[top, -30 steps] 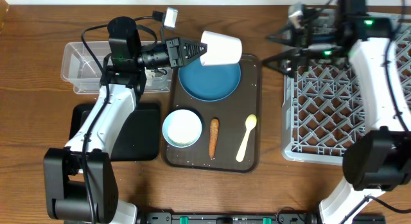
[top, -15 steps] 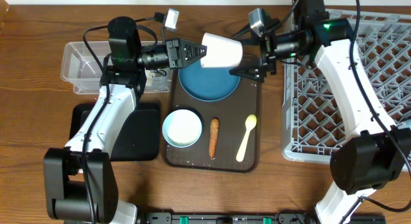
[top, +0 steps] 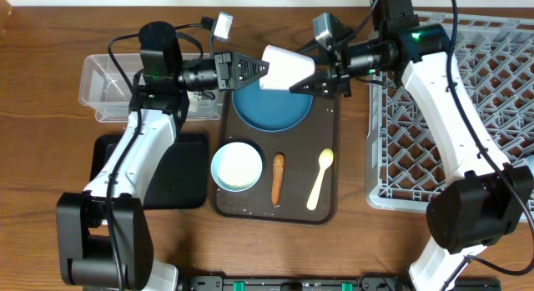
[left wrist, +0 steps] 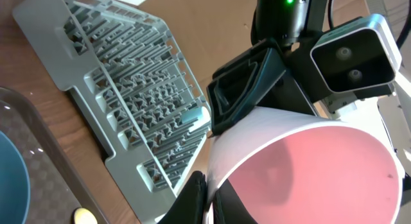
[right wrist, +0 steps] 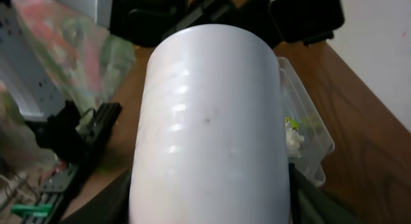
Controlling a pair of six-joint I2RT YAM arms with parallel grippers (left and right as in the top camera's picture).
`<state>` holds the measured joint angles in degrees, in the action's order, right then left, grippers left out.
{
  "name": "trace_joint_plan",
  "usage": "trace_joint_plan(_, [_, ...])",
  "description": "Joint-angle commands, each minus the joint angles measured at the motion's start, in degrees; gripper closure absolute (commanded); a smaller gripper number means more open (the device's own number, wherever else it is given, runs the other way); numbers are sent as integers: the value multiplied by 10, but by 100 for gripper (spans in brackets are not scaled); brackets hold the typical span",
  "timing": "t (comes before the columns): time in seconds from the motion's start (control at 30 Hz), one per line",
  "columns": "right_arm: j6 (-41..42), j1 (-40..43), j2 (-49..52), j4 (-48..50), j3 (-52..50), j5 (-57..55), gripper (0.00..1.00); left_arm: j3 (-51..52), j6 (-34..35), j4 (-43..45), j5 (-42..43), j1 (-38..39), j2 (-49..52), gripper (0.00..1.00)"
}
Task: Sort waste into correct bins and load items into the dishwasher rack
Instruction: 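Hand pink cup from left gripper to right gripper, then place pink cup in dish rack with right gripper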
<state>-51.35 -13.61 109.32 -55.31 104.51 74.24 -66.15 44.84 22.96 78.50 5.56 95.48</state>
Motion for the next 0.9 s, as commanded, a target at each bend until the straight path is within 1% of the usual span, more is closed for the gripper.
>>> trace_joint_plan(0.0, [2, -12, 1, -2, -1, -2, 54, -5, 5, 3, -4, 0, 1, 94])
trace_joint_plan(0.03, [12, -12, 1, -2, -1, -11, 55, -5, 5, 3, -5, 0, 1, 93])
trace_joint_plan(0.07, [29, -12, 1, -2, -1, -28, 55, -5, 3, 3, -5, 0, 1, 89])
trace_joint_plan(0.1, [54, -12, 1, -2, -1, -49, 56, -5, -7, 3, -5, 0, 1, 83])
trace_joint_plan(0.13, [83, -11, 1, -2, -1, -74, 57, -4, -23, 2, -5, 0, 1, 66])
trace_joint_plan(0.17, [110, -11, 1, -2, -1, -99, 60, -3, -42, -3, -5, 0, 1, 57])
trace_joint_plan(0.2, [148, -10, 1, -2, -1, -138, 63, -3, -58, -14, -5, 0, 1, 51])
trace_joint_plan(0.27, [204, -7, 0, -3, 0, -200, 70, -1, -86, -41, -16, 0, 1, 43])
trace_joint_plan(0.33, [253, 2, -3, -12, 1, -271, 73, 1, -118, -79, -36, 0, 1, 34])
trace_joint_plan(0.4, [273, 12, -9, -21, 1, -311, 74, 2, -151, -124, -66, 0, 1, 28])
trace_joint_plan(0.53, [314, 46, -37, -46, 1, -402, 76, 1, -205, -207, -135, -4, 1, 19])
trace_joint_plan(0.67, [370, 96, -78, -74, 1, -504, 77, 1, -239, -276, -206, -13, -8, 14])
trace_joint_plan(0.8, [425, 164, -118, -109, 2, -580, 84, 1, -285, -349, -310, -14, -42, 13])
trace_joint_plan(0.83, [444, 184, -125, -117, 2, -602, 88, 1, -295, -368, -343, -14, -56, 12])
trace_joint_plan(0.87, [459, 200, -130, -125, 4, -619, 90, 1, -300, -386, -373, -14, -69, 9])
